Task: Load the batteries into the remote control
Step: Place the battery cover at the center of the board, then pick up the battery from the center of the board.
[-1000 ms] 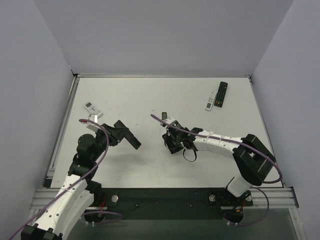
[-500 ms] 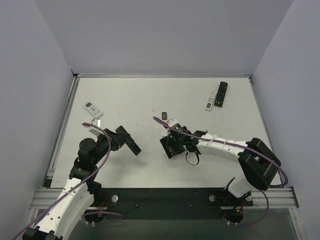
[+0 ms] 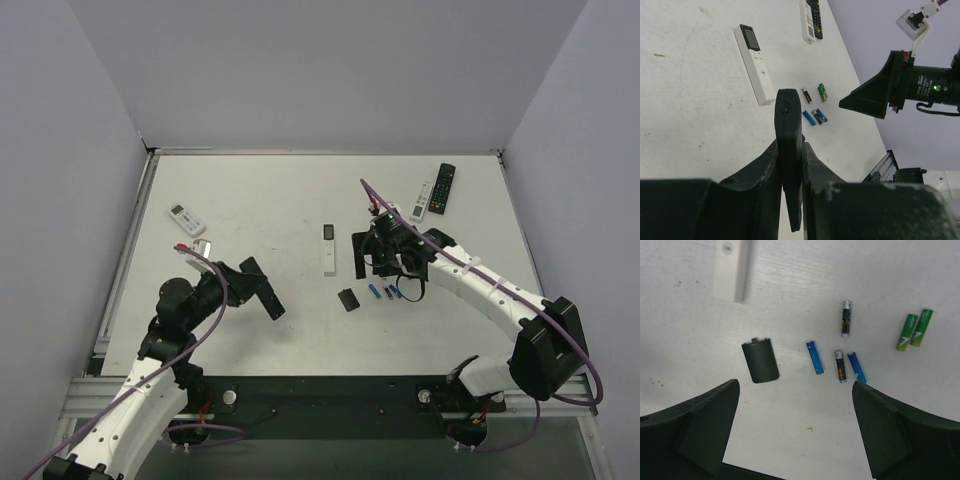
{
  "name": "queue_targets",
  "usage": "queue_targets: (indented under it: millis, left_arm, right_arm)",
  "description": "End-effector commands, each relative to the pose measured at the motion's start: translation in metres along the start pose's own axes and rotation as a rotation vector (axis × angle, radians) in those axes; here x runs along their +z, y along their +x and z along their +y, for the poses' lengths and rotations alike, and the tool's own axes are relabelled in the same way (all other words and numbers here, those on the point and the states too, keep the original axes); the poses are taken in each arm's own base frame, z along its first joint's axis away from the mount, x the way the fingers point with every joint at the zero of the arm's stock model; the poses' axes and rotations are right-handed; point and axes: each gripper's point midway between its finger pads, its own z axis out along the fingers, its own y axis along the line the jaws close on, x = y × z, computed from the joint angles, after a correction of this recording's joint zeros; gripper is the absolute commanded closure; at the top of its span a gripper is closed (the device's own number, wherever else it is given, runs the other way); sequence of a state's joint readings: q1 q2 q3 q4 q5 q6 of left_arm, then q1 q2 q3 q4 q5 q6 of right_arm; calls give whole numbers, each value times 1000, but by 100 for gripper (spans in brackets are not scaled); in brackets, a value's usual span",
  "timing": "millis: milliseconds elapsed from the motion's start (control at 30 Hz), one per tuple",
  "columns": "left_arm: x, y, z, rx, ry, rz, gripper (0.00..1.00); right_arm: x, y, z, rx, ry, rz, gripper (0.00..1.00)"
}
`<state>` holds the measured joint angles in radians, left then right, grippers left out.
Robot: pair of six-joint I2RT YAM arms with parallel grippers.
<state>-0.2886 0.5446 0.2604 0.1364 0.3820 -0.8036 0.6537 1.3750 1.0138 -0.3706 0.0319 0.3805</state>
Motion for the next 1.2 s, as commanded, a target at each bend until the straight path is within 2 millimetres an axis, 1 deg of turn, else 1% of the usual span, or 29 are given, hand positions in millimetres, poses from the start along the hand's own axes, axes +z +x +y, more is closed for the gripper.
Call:
queue_targets:
  millis: [0, 33, 67, 100, 133, 167, 200, 233, 267, 300, 400, 467, 500, 533, 633, 667, 733, 767, 800, 833, 933, 1167]
  left_arm:
    - [-7, 7, -28, 60, 134, -12, 100]
    - [-7, 12, -28, 67, 140, -10, 100]
    - [-9, 13, -34, 81, 169, -21, 100]
    - [-10, 25, -35, 77, 188, 6, 100]
    - [-11, 28, -36, 71, 197, 11, 100]
    - [-12, 29, -40, 54, 213, 13, 100]
    - [-13, 28, -45, 57, 229, 13, 100]
    - [-14, 28, -50, 60, 246, 16, 100]
    - [-14, 27, -52, 80, 245, 13, 100]
    - [-15, 21, -57, 96, 250, -1, 100]
    - [-13, 16, -55, 129, 225, -19, 100]
    - [-10, 13, -52, 115, 206, -39, 100]
    - [-9, 12, -51, 102, 197, -38, 100]
    - [-8, 10, -55, 97, 205, -32, 100]
    - [-7, 17, -58, 82, 224, 2, 100]
    - [-6, 18, -57, 72, 226, 1, 100]
    - [-5, 16, -54, 64, 214, -10, 100]
    - [-4, 14, -56, 60, 215, -15, 100]
    - [-4, 13, -56, 59, 213, -19, 100]
    - [-3, 11, -57, 59, 215, -24, 100]
    - [-1, 9, -58, 58, 215, -24, 100]
    - [4, 11, -54, 54, 198, -9, 100]
  right_arm:
    - [-14, 17, -38, 134, 116, 90, 13]
    - [-13, 15, -52, 180, 144, 93, 13]
    - [-11, 15, -58, 202, 160, 100, 14]
    - [-11, 15, -63, 228, 168, 105, 18]
    - [-10, 13, -71, 256, 181, 107, 20]
    - [-9, 14, -74, 269, 187, 117, 25]
    - [-8, 14, -75, 265, 182, 127, 29]
    - [-8, 11, -76, 263, 182, 123, 33]
    - [-5, 13, -80, 259, 194, 137, 39]
    - [-2, 14, -82, 254, 202, 148, 42]
    - [9, 21, -81, 212, 190, 198, 54]
    - [18, 27, -72, 183, 141, 242, 67]
    - [20, 27, -67, 174, 118, 255, 68]
    - [22, 28, -62, 160, 98, 267, 68]
    - [30, 29, -48, 62, 63, 280, 69]
    - [35, 32, -46, 38, 64, 298, 69]
    - [39, 30, -38, 9, 57, 301, 69]
    - [43, 32, -36, 0, 58, 313, 69]
    - [44, 30, -34, -16, 61, 308, 69]
    - [48, 33, -32, -30, 63, 323, 69]
    - [52, 32, -31, -56, 80, 324, 70]
    - [65, 38, -27, -136, 85, 366, 70]
